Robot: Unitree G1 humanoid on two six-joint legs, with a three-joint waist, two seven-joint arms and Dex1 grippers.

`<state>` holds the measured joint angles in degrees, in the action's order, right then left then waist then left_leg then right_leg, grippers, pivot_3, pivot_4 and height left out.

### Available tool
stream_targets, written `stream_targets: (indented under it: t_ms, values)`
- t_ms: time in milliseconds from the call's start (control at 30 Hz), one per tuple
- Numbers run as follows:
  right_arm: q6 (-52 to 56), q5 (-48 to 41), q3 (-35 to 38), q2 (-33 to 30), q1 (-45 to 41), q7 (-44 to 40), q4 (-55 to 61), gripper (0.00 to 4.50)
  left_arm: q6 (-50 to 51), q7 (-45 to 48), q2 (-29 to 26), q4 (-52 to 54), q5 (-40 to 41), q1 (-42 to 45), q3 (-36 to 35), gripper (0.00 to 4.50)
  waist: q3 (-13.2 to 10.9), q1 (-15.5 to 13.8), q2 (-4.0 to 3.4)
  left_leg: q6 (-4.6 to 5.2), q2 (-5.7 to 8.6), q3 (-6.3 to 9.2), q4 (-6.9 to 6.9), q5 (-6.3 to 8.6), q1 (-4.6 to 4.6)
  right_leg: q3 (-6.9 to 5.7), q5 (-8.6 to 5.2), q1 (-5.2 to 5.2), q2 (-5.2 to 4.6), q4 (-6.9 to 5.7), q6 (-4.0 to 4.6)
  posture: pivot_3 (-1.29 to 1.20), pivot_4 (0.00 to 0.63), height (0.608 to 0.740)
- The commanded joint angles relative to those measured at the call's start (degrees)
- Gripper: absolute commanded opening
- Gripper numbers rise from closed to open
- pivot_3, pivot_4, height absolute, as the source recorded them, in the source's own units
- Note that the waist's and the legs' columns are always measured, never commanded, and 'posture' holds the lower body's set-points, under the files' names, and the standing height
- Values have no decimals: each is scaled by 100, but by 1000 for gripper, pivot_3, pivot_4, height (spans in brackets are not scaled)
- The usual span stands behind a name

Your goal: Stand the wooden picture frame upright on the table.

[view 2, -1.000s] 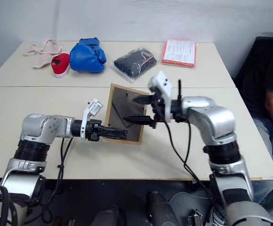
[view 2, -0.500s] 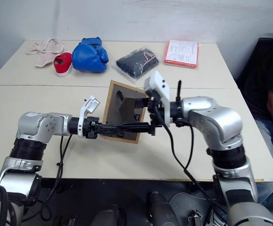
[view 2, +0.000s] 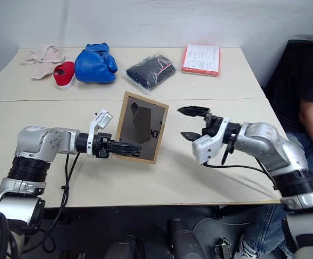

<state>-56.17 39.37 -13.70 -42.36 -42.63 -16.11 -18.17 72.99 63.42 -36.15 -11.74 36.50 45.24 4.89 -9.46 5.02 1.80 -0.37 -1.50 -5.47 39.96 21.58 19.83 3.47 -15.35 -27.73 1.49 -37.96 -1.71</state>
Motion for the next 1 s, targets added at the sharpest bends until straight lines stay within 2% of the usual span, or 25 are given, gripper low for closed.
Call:
stream_targets:
  t_ms: [33, 200, 267, 333, 367, 500, 600, 733, 833, 1000]
  values:
    - [-286, 1205, -223, 324, -571, 1616, -469, 4500, 111, 191, -71, 298, 286, 194, -79, 1084, -1, 2, -1, -2, -2, -2, 0, -1, -3, 0, -2, 0, 1, -4, 4, 0, 150, 740]
    - [118, 2337, -880, 674, -1216, 3070, -1270, 4500, 250, 243, -88, 373, 414, 224, -91, 1084, 0, -9, -1, -6, -2, -2, 0, -3, -8, -2, -6, 0, 0, -8, 10, 0, 150, 740]
    - [133, 2510, -1051, 761, -1407, 3538, -1389, 4211, 301, 197, -84, 379, 444, 224, -139, 1084, 0, -8, -1, -7, -2, -2, 0, -4, -7, -2, -6, 0, 0, -9, 11, 0, 150, 740]
    - [172, 2720, -1228, 764, -1518, 3967, -1398, 3792, 387, 172, -103, 387, 510, 221, -210, 1084, 0, -8, -1, -8, -2, -2, -1, -4, -8, -2, -7, 0, 0, -9, 12, 0, 150, 740]
    - [97, 2692, -1266, 759, -1544, 4074, -1433, 3354, 400, 169, -123, 395, 523, 213, -223, 1084, 0, -8, -1, -8, -2, -2, 0, -4, -8, -3, -7, 0, 0, -9, 12, 0, 150, 740]
    - [-20, 2716, -1400, 662, -1631, 4465, -1519, 2235, 323, 49, -152, 405, 521, 140, -312, 1084, -1, -8, -2, -9, -1, -2, 0, -5, -9, -3, -7, 1, 0, -11, 12, 0, 150, 740]
    - [-80, 2616, -1422, 639, -1695, 4552, -1610, 1809, 214, -68, -210, 430, 541, 39, -436, 1084, -1, 9, -2, -10, -2, -3, -2, -6, -16, -2, -7, 5, 0, -11, 12, 0, 150, 740]
    - [-243, 2401, -1447, 637, -1799, 4432, -1776, 1544, -108, -354, -562, 614, 573, -262, -1172, 2160, -1, 36, -3, -12, -2, -3, -5, -7, -25, -2, -8, 10, 1, -14, 14, 0, 150, 740]
    - [-346, 2173, -1453, 631, -1864, 4254, -1961, 1335, -491, -357, -1061, 1549, 655, -909, -1818, 3068, -3, 110, 0, -14, -5, -3, -10, -7, -24, -2, -9, 8, 2, -15, 16, 0, 150, 740]
    - [-755, 1472, -1503, 662, -1945, 3606, -2345, 1275, -502, -543, -1545, 2975, 1271, -2094, -3546, 4247, -3, 165, 1, -25, -5, 4, -25, -12, -42, -5, -14, 16, 2, -17, 25, 0, 150, 740]
